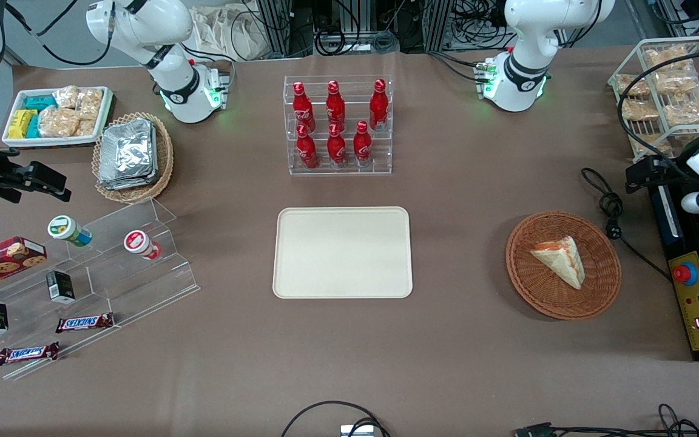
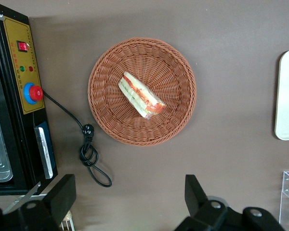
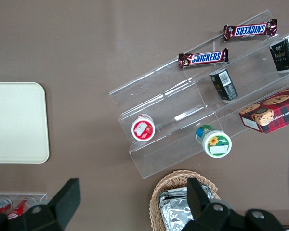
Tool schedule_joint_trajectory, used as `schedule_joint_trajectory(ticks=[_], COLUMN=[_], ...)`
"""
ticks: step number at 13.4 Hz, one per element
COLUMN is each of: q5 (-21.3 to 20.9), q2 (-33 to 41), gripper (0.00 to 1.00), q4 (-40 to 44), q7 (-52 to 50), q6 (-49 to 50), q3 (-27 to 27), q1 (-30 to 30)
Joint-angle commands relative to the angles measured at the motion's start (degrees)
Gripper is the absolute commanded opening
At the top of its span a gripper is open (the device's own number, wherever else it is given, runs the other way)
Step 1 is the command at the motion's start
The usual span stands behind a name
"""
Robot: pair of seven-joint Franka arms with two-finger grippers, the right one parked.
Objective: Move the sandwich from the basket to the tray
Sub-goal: 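Move the left gripper toward the sandwich in the wicker basket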
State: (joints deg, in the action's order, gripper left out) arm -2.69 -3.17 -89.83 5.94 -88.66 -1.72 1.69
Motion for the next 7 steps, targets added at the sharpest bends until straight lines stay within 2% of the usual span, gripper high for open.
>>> schedule_joint_trajectory(ticks=[1, 6, 7], q5=[-0.2, -0.6, -0.6], q2=[1.1, -1.9, -3.2], gripper=[1.0, 1.0, 1.0], q4=[-0.3, -2.1, -3.5], q7=[-0.3, -1.3, -6.1], q6=[2.0, -1.8, -4.6], q3=[0.6, 1.0, 1.0], q1=[-0.9, -1.6, -1.7])
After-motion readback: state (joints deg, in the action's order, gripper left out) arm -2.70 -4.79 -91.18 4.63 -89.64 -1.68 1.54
